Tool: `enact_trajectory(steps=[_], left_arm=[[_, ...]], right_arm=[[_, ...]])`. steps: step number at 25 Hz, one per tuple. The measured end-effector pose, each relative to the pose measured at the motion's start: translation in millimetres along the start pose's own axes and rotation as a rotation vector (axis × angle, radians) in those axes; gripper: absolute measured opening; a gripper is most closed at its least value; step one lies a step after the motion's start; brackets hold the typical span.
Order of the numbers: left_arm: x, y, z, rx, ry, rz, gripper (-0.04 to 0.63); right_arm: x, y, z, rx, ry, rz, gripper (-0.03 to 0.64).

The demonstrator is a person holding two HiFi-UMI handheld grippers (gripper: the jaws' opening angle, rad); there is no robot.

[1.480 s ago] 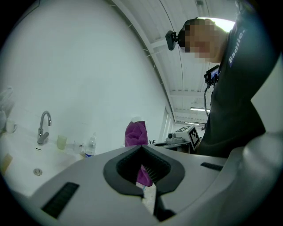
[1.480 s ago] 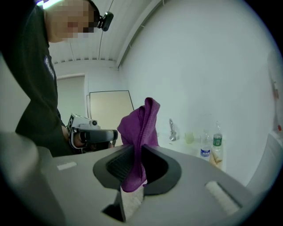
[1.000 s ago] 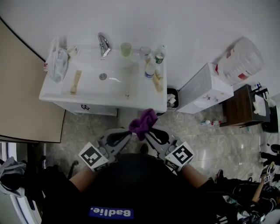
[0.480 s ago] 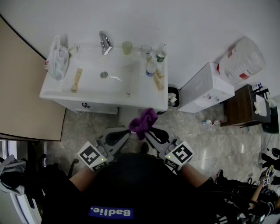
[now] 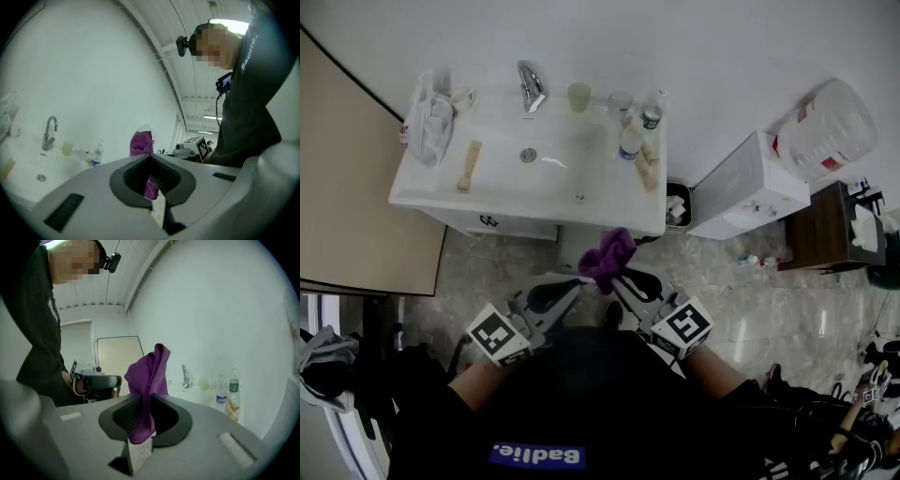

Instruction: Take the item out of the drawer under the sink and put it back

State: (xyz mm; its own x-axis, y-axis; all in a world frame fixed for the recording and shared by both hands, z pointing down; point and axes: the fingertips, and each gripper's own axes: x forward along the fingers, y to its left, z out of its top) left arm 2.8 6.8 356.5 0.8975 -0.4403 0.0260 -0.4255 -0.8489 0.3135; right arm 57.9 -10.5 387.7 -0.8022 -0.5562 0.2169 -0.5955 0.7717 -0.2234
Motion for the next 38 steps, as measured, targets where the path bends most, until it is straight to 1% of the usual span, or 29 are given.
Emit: enact_trajectory(steps=[9, 20, 25, 31, 38], left_arm=[[-1.0, 7.5, -7.1, -0.009, 0.028, 0.017, -0.011], [3.7, 24.6, -12.3, -0.025, 0.033, 0.05, -0.011], [7.2, 33.7, -10.8, -0.025, 0.027, 0.08, -0.011], [4.6, 45.3, -13.4, -0.025, 0.037, 0.116, -0.011], [2.6, 48.4, -16.8, -0.024, 0.037, 0.125, -0.012]], right_arm=[[25.3, -19.3, -32.6, -0.028, 0.069, 0.004, 0.057], [65.0, -54.6, -97.2, -0.056, 0.223, 0.013, 0.057], [82.4, -70.9, -136.5, -0.073, 0.329, 0.019, 0.057], [103.4, -83.2, -193.8, -0.103, 0.459, 0.054, 0.057], [116.3, -106.3, -259.1, -0.122, 0.602, 0.058, 0.057]])
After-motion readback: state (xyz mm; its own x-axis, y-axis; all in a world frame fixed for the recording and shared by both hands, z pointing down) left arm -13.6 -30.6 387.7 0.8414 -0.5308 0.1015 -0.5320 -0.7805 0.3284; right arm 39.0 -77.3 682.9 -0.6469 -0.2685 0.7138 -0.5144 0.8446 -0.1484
